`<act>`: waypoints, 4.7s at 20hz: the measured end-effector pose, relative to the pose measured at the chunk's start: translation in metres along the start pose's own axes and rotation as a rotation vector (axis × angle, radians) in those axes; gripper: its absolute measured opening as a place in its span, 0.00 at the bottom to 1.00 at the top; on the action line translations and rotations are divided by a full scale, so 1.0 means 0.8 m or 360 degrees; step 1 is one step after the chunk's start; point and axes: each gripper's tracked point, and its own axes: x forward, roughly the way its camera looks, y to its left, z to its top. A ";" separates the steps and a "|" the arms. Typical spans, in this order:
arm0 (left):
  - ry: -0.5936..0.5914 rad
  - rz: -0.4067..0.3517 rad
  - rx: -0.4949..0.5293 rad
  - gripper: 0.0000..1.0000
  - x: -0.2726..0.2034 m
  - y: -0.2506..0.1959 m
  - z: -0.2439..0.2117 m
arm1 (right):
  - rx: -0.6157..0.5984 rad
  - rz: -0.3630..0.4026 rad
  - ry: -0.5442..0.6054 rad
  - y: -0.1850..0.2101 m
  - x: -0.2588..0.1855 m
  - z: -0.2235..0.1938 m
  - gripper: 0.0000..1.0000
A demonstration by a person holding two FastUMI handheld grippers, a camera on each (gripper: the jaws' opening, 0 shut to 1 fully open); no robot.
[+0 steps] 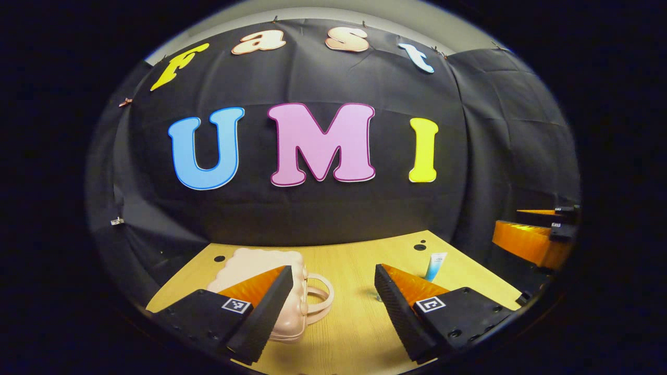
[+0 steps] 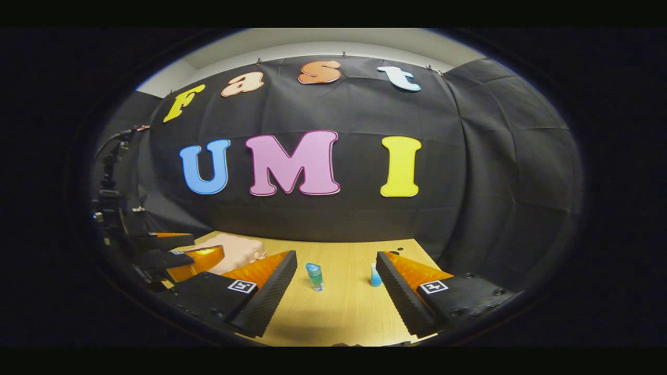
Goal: First open the suitcase, pack the skin care products into it, and then close the suitcase.
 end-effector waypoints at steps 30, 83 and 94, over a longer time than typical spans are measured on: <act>0.0818 0.0059 -0.0284 0.19 0.229 0.005 -0.181 | -0.0052 -0.0014 0.0493 -0.066 0.097 -0.089 0.97; 0.0098 0.0035 -0.0039 0.97 0.137 0.226 0.079 | -0.0066 -0.0428 0.0383 -0.057 0.067 -0.089 0.97; 0.0284 -0.0502 -0.0206 0.99 0.192 -0.134 -0.055 | -0.0061 -0.0378 0.0495 -0.129 0.102 -0.124 0.97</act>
